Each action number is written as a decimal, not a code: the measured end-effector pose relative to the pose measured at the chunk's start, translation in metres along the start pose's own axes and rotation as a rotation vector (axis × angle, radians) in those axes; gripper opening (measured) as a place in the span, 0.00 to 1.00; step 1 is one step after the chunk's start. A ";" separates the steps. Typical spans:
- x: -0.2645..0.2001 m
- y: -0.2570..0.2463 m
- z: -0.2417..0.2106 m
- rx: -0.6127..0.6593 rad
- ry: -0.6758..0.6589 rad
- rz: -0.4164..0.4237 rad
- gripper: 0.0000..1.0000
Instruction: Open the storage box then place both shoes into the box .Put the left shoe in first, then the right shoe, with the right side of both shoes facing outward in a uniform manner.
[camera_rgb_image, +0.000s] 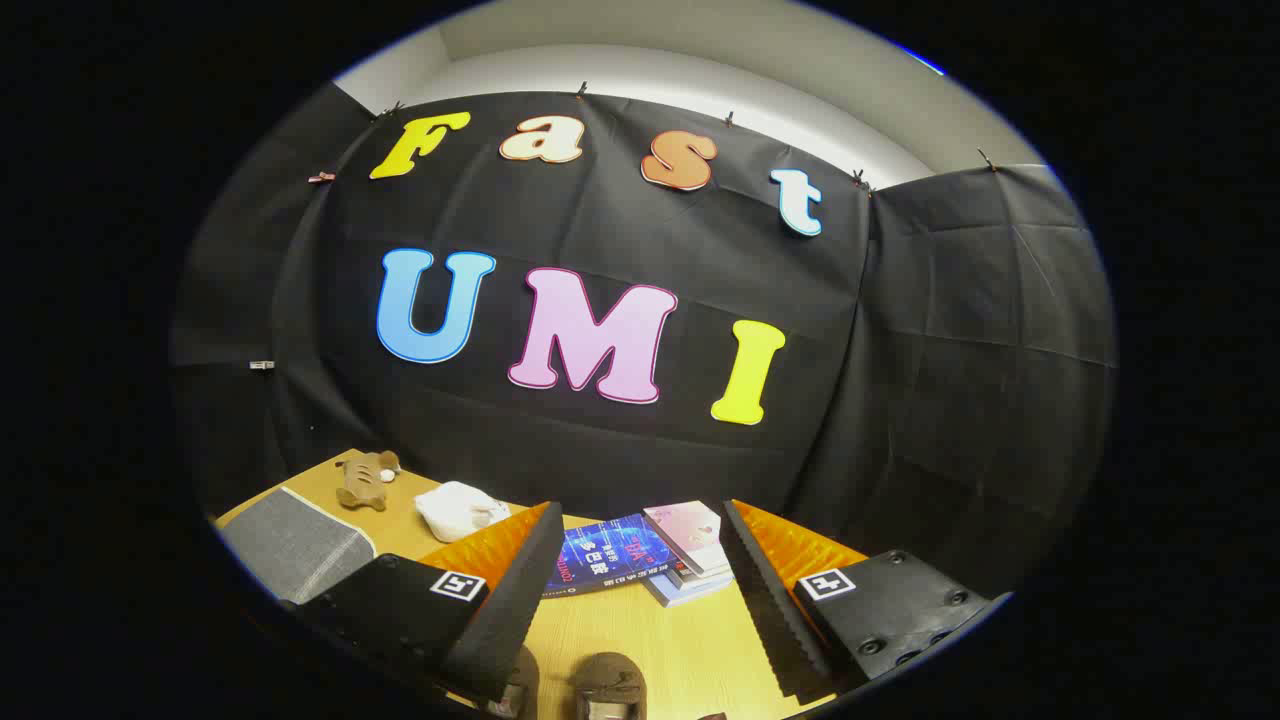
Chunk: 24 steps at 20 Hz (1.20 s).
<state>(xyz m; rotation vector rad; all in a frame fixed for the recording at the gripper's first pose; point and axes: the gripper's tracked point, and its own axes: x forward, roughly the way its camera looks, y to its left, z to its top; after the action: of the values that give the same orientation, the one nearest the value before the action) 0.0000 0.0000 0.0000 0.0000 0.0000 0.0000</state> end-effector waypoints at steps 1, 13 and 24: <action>0.000 0.000 0.000 -0.005 -0.002 -0.002 0.97; -0.001 0.001 0.002 -0.015 -0.011 0.008 0.97; -0.007 0.017 0.006 0.026 -0.015 0.063 0.97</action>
<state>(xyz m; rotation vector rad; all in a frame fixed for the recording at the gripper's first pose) -0.0069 0.0169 0.0059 0.0261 -0.0149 0.0627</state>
